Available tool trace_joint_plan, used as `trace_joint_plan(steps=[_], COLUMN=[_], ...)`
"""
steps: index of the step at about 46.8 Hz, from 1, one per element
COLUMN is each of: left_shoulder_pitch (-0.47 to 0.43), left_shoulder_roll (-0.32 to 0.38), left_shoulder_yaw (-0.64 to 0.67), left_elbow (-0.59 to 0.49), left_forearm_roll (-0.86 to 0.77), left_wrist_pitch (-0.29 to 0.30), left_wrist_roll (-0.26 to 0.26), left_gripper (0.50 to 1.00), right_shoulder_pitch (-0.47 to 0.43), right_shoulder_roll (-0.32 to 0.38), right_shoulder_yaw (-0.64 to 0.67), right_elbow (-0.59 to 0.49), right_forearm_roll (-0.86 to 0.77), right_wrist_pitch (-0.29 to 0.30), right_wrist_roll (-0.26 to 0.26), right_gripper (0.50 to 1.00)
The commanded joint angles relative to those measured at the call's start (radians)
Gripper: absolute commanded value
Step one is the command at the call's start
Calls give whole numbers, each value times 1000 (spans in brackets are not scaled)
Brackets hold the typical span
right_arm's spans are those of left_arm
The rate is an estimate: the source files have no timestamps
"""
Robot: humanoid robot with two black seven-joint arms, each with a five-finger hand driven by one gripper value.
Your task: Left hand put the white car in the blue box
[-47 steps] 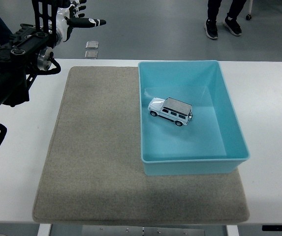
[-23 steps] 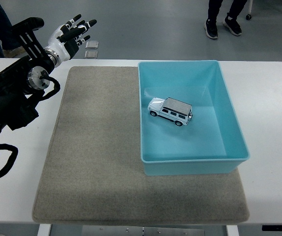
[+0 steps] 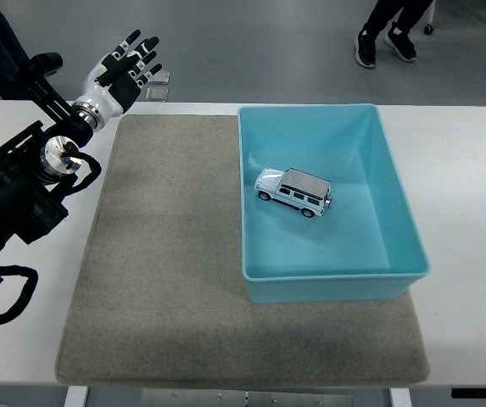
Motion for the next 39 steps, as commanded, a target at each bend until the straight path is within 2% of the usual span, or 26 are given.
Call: trace_joint_plan(steps=[1,34,39], left_shoulder_pitch=[0,17,22], left_shoulder_roll=[-6,-3,-3], left_shoulder_yaw=[1,4,6], left_elbow=[0,0,0], left_forearm_roll=[0,2,2], left_wrist_pitch=[1,0,0], left_wrist_roll=[0,-5,-5], left_gripper=[999,999,999], right_shoulder_pitch=[0,0,3], right_shoulder_roll=[0,0,0], right_shoulder_yaw=[0,2,3], right_elbow=[0,0,25], right_forearm_roll=[0,2,2], right_wrist_pitch=[0,0,15], right_wrist_roll=[0,0,0], right_gripper=[936,936,936])
